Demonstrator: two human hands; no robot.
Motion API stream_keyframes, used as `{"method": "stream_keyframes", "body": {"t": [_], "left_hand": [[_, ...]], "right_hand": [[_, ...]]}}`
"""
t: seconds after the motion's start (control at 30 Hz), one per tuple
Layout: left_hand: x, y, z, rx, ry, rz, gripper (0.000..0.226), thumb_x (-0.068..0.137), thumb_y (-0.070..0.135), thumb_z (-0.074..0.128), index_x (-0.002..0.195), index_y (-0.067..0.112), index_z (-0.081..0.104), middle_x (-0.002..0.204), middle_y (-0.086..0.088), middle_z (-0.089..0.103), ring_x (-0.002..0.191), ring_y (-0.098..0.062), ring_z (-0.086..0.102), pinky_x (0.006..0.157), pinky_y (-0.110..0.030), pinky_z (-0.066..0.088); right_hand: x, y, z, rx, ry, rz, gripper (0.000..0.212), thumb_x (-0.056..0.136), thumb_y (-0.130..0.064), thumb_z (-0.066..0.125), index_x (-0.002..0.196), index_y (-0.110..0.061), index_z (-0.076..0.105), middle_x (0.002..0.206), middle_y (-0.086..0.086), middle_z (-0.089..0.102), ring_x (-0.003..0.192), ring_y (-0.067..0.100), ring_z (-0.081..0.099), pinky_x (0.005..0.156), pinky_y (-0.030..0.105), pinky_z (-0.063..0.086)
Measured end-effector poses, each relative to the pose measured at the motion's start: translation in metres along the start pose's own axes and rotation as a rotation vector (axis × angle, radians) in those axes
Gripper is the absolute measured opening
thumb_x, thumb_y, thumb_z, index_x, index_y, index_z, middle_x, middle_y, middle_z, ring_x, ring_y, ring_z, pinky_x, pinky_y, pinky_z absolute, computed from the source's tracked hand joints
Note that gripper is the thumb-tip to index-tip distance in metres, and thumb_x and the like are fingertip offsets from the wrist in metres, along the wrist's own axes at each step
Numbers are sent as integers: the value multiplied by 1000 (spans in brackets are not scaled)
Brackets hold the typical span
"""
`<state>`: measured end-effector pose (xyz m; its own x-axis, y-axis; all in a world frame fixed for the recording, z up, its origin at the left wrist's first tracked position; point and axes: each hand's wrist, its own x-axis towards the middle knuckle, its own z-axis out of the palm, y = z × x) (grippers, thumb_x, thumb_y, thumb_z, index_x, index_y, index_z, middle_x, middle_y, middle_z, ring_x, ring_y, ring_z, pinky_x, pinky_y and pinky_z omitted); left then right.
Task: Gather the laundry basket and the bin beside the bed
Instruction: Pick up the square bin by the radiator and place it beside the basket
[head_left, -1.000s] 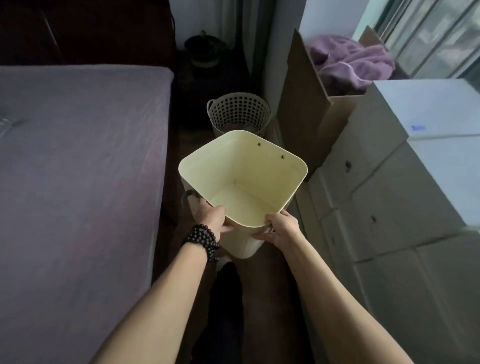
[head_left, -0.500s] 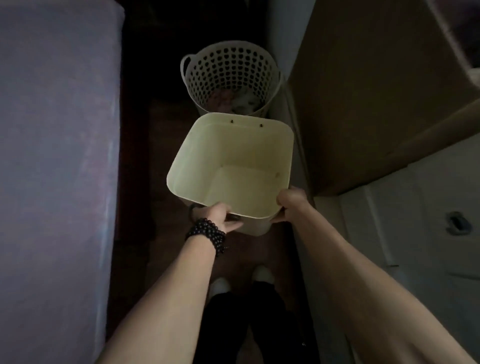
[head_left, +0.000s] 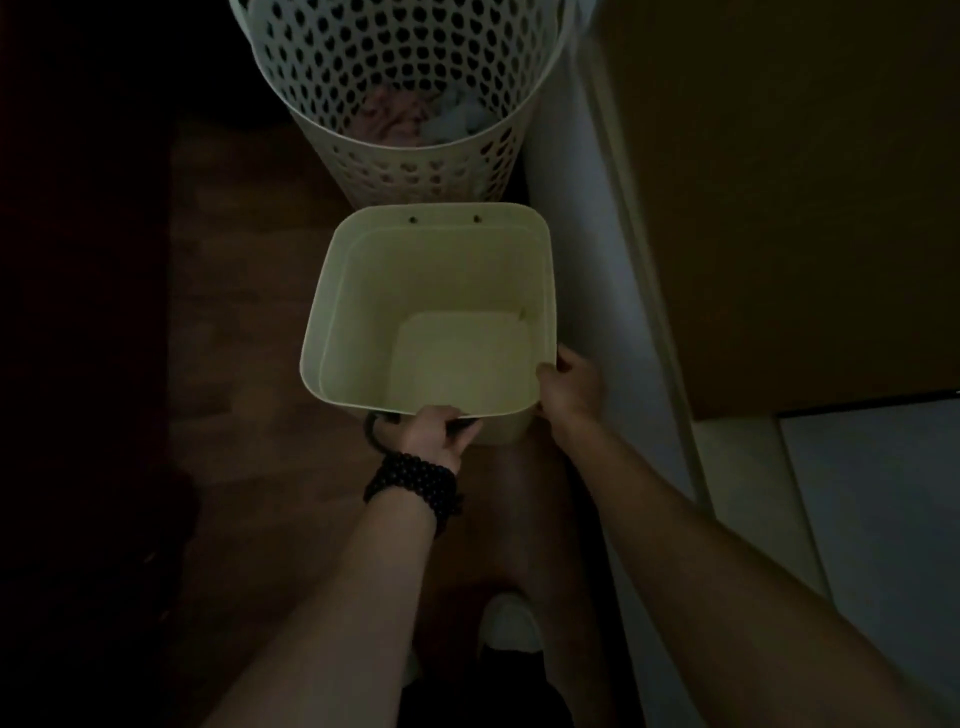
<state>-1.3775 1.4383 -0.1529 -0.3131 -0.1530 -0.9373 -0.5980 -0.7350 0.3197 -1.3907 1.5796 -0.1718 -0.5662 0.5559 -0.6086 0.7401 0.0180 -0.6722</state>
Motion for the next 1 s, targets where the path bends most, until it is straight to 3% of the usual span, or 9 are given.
{"method": "stream_keyframes", "body": {"t": [0.1, 0.23, 0.37, 0.5, 0.6, 0.67, 0.73, 0.83, 1.0], "left_hand": [[12, -14, 15, 50, 10, -21, 54, 90, -22, 53, 127, 18, 51, 122, -15, 54, 106, -33, 57, 96, -50, 56], [29, -21, 32, 218, 11, -33, 28, 91, -9, 64, 110, 13, 63, 123, -13, 63, 96, -25, 66, 89, -37, 60], [42, -17, 23, 372, -60, -106, 37, 96, 14, 65, 132, 10, 56, 137, -11, 59, 116, -33, 63, 83, -39, 60], [55, 10, -13, 452, 18, -63, 52, 93, 38, 67, 139, 18, 53, 136, -9, 58, 112, -29, 64, 70, -34, 59], [63, 32, -26, 400, 32, 39, 30, 97, 28, 63, 125, 25, 52, 119, -6, 60, 104, -25, 64, 75, -33, 58], [71, 40, -23, 375, 21, 113, 28, 101, 14, 57, 125, 26, 50, 125, -10, 61, 111, -30, 64, 87, -38, 57], [78, 42, -15, 372, 15, 162, 36, 103, 7, 51, 135, 22, 48, 133, -15, 60, 113, -33, 65, 90, -40, 58], [84, 40, 1, 396, -13, 93, 37, 105, 9, 44, 140, 17, 50, 136, -12, 58, 113, -28, 63, 83, -32, 59], [93, 30, 22, 372, -43, 6, 41, 103, 6, 47, 143, 15, 50, 104, 0, 60, 120, -30, 62, 57, -22, 60]], "right_hand": [[10, 15, 8, 57, 47, -20, 54, 87, 1, 46, 131, -19, 70, 122, 6, 75, 107, 27, 69, 87, 31, 56], [20, 21, 19, 120, 95, 22, 51, 84, -1, 46, 126, -17, 70, 120, 10, 74, 109, 32, 68, 94, 42, 58], [32, 27, 26, 162, 109, 101, 52, 86, -6, 49, 135, -13, 63, 127, 13, 70, 115, 35, 66, 100, 48, 56], [35, 36, 31, 203, 179, 228, 59, 93, -12, 54, 150, -5, 46, 145, 15, 59, 126, 33, 61, 93, 30, 49], [28, 41, 44, 374, 53, 439, 53, 96, -9, 53, 148, -4, 46, 145, 15, 56, 127, 36, 59, 77, 35, 54], [25, 38, 53, 524, -56, 488, 49, 99, 0, 44, 147, -10, 48, 144, 16, 55, 122, 39, 61, 65, 43, 60], [31, 35, 57, 591, -39, 455, 50, 99, 4, 40, 143, -14, 53, 140, 15, 58, 112, 34, 63, 55, 39, 63], [53, 27, 54, 610, -3, 397, 46, 101, 1, 41, 142, -15, 54, 141, 13, 59, 116, 36, 63, 65, 43, 61], [82, 19, 42, 572, -9, 412, 55, 100, 6, 34, 149, -15, 49, 149, 16, 54, 130, 41, 57, 80, 50, 58]]}}
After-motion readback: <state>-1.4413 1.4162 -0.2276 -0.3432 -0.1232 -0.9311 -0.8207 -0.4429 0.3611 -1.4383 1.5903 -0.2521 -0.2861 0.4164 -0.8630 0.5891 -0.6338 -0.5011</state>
